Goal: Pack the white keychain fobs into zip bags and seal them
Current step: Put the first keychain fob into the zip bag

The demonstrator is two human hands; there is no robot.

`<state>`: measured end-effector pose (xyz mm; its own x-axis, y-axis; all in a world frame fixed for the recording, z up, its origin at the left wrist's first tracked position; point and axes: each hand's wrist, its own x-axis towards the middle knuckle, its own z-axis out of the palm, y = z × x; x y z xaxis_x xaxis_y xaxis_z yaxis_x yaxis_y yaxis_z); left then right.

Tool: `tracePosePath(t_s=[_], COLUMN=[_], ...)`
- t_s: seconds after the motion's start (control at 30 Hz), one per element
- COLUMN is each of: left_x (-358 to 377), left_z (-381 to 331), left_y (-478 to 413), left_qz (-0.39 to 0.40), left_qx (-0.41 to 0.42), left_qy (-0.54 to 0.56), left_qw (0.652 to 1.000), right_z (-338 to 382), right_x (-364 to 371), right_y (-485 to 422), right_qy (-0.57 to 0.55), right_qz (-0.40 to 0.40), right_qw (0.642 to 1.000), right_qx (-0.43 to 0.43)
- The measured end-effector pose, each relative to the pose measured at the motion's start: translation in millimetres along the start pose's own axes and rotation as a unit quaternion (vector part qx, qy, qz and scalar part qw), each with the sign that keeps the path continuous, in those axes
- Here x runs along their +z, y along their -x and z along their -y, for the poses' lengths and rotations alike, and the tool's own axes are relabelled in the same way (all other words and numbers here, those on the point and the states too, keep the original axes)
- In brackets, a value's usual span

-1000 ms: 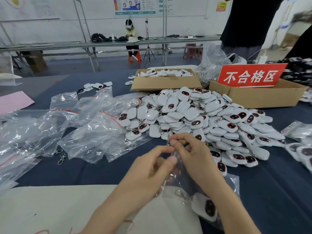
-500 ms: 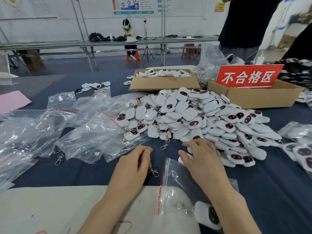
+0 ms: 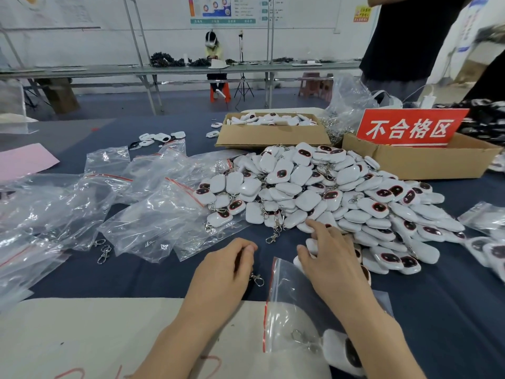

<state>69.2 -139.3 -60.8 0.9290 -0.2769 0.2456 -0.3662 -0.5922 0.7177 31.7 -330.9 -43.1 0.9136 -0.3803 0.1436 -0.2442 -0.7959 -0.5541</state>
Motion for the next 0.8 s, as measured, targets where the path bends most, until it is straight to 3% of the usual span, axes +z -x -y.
tracePosePath(t_s=[0.33, 0.4, 0.47, 0.6, 0.67, 0.8], left_x=[2.1, 2.3, 1.5, -0.6, 0.7, 1.5], left_z=[4.0, 2.9, 1.6, -9.4, -17.9, -20.9], left_y=[-0.5, 0.6, 2.8, 4.1, 3.8, 3.4], left_qz=[-0.003, -0.016, -0.052, -0.097, -0.081, -0.077], left_qx=[0.013, 0.021, 0.032, 0.022, 0.024, 0.021], left_qy=[0.0, 0.017, 0.05, 0.181, 0.261, 0.306], left_qw=[1.0, 1.0, 0.997, 0.978, 0.962, 0.949], right_z=[-0.9, -0.3, 2.0, 16.9, 27.7, 35.4], right_x=[-4.4, -6.1, -8.3, -8.2, -1.3, 13.4], right_y=[1.0, -0.3, -0.5, 0.4, 4.2, 8.7], right_qy=[0.06, -0.004, -0.14, -0.405, -0.453, -0.497], right_qz=[-0.042, -0.07, -0.093, 0.002, 0.062, 0.107], right_qw=[0.997, 0.997, 0.986, 0.913, 0.886, 0.857], right_qx=[-0.013, -0.011, -0.011, -0.048, -0.075, -0.081])
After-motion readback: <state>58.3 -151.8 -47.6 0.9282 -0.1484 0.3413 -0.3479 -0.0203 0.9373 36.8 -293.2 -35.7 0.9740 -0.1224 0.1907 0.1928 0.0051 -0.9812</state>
